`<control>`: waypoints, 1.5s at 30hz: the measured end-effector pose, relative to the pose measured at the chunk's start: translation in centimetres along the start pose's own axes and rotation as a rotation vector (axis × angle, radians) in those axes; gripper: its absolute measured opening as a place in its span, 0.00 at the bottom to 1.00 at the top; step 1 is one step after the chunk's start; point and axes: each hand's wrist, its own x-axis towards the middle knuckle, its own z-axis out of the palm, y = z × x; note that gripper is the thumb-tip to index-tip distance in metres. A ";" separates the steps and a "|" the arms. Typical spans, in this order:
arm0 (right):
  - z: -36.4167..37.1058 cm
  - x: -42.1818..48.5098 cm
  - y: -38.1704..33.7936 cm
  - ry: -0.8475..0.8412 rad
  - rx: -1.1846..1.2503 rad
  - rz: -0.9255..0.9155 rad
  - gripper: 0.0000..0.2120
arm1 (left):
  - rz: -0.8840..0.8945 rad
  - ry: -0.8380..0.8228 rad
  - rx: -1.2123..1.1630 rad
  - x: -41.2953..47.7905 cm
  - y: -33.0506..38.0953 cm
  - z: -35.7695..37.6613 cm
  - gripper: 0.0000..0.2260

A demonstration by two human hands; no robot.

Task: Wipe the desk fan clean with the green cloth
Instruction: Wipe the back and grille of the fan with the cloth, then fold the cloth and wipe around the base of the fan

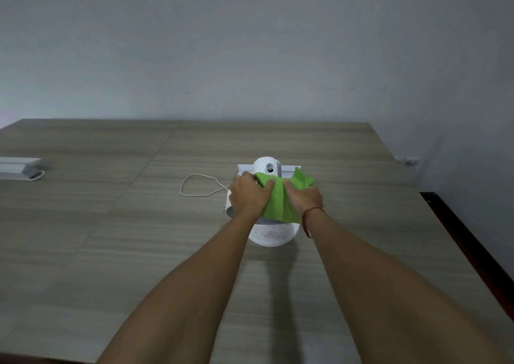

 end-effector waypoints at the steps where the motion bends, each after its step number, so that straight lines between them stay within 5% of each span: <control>1: -0.2 0.2 0.1 -0.011 0.019 0.009 0.28 | 0.025 -0.009 0.008 0.1 0.0 0.0 0.21; 9: -1.4 -0.6 0.4 -0.058 0.129 -0.080 0.16 | 0.118 -0.008 0.015 -1.3 0.8 -0.1 0.15; 16: -2.9 -3.3 1.0 -0.275 0.344 -0.052 0.10 | -0.178 -0.071 -0.520 -3.1 -0.1 -0.6 0.14; 21: -2.1 -5.4 3.2 -0.396 0.406 0.032 0.11 | -0.320 -0.279 -0.710 -5.4 -2.9 -0.5 0.18; 30: 1.6 -8.1 8.8 -0.387 0.360 0.131 0.07 | -0.327 -0.112 -0.485 -8.0 -10.3 0.7 0.19; 45: 6.4 -6.6 17.8 -0.227 -0.084 0.161 0.12 | -0.371 -0.407 -0.221 -9.0 -18.9 5.4 0.15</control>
